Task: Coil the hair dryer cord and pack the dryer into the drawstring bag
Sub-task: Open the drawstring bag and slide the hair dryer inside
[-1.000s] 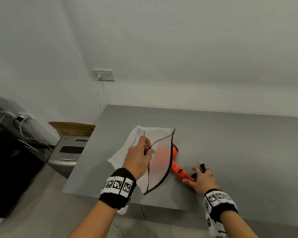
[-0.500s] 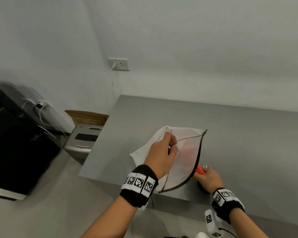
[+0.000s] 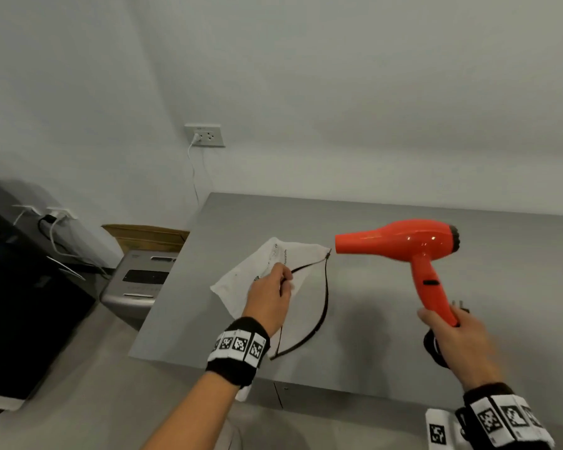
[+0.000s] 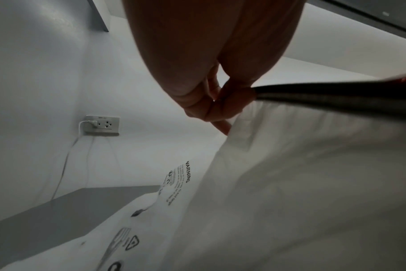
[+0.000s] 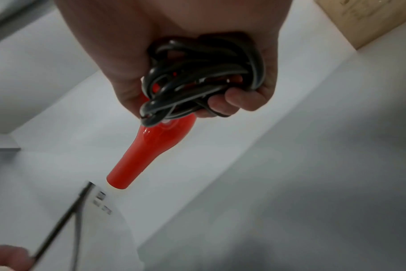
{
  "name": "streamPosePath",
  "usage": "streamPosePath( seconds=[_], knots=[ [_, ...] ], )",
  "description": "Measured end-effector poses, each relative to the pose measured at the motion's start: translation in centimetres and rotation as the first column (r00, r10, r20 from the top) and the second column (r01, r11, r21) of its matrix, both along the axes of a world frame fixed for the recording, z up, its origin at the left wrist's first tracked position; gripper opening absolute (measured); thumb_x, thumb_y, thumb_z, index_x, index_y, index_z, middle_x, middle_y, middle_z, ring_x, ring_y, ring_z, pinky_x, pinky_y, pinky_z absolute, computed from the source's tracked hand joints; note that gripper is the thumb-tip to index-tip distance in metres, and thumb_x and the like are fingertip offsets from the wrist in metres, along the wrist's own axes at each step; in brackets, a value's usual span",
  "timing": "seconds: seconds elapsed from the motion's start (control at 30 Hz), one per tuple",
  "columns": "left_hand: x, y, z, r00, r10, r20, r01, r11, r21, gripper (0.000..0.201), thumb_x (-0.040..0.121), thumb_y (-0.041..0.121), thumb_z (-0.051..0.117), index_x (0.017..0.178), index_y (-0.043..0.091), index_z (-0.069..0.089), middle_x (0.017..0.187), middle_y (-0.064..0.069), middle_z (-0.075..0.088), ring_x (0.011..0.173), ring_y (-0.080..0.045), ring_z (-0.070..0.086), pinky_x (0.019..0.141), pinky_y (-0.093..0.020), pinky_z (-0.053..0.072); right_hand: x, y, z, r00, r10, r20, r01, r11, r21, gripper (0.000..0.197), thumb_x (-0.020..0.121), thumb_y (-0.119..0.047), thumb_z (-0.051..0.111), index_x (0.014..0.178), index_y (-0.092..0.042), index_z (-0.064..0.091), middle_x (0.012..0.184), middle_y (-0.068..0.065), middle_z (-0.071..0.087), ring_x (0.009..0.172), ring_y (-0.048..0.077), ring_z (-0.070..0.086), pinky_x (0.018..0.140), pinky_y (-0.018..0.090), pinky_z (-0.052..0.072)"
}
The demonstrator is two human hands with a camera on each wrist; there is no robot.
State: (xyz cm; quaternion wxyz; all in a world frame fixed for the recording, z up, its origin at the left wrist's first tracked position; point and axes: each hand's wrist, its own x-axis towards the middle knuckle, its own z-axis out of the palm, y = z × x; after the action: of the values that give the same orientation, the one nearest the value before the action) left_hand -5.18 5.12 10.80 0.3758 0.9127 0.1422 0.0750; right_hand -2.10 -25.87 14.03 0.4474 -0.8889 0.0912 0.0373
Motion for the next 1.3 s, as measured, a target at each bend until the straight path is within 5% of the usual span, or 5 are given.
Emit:
streamPosePath(
  seconds=[0.37,0.53,0.97,1.13,1.3],
  knots=[
    [5.4,-2.1,3.7,0.992,-0.059,0.111,0.059,0.998,0.005,0.035,0.092,-0.001,0.051,0.122,0.012,0.063,0.106,-0.002,0.063,0.086,-0.014,0.054,0.082,-0.025,0.045,-2.3,2.7,4.9,0.97,0.138,0.199,-0.09,0.969,-0.231,0.039,0.082,-0.04,0.066,0.054,-0.017,0.05,0.069,0.005,0.055,0.055,0.022,0.055,0.056,0.042,0.05],
    [5.5,-1.5,3.0,0.993,-0.069,0.101,0.067,0.997,0.024,0.051,0.094,-0.002,0.049,0.142,0.014,0.053,0.141,-0.002,0.055,0.127,-0.016,0.053,0.104,-0.02,0.035,-2.3,2.3,4.1,0.974,0.175,0.144,-0.126,0.946,-0.297,0.04,0.081,-0.042,0.063,0.054,-0.016,0.048,0.066,0.005,0.054,0.053,0.023,0.055,0.053,0.038,0.048],
    [3.2,-6.6,3.4,0.786,-0.611,0.092,0.596,0.789,0.147,0.058,0.092,0.002,0.043,0.149,0.015,0.044,0.158,0.002,0.038,0.145,-0.013,0.033,0.121,-0.033,0.028,-2.4,6.7,4.2,0.877,0.458,-0.145,-0.457,0.705,-0.542,0.035,0.076,-0.051,0.05,0.059,-0.02,0.052,0.074,-0.004,0.053,0.061,0.016,0.055,0.052,0.028,0.035],
    [4.4,-4.2,5.3,0.951,-0.272,0.145,0.259,0.961,0.101,0.046,0.097,0.019,0.048,0.143,0.026,0.046,0.142,0.004,0.051,0.122,-0.016,0.056,0.103,-0.036,0.047,-2.8,7.4,4.1,0.849,0.515,-0.117,-0.481,0.664,-0.572,0.036,0.076,-0.053,0.048,0.06,-0.021,0.05,0.074,-0.005,0.052,0.058,0.015,0.053,0.054,0.029,0.039],
    [6.2,-4.2,5.8,0.994,-0.111,-0.026,0.114,0.974,0.198,0.037,0.096,0.022,0.052,0.132,0.017,0.056,0.13,-0.006,0.057,0.116,-0.024,0.059,0.1,-0.037,0.048,-3.7,8.8,3.5,0.821,0.559,-0.114,-0.508,0.626,-0.592,0.037,0.077,-0.052,0.046,0.062,-0.019,0.055,0.073,-0.004,0.054,0.056,0.015,0.053,0.052,0.028,0.04]
  ],
)
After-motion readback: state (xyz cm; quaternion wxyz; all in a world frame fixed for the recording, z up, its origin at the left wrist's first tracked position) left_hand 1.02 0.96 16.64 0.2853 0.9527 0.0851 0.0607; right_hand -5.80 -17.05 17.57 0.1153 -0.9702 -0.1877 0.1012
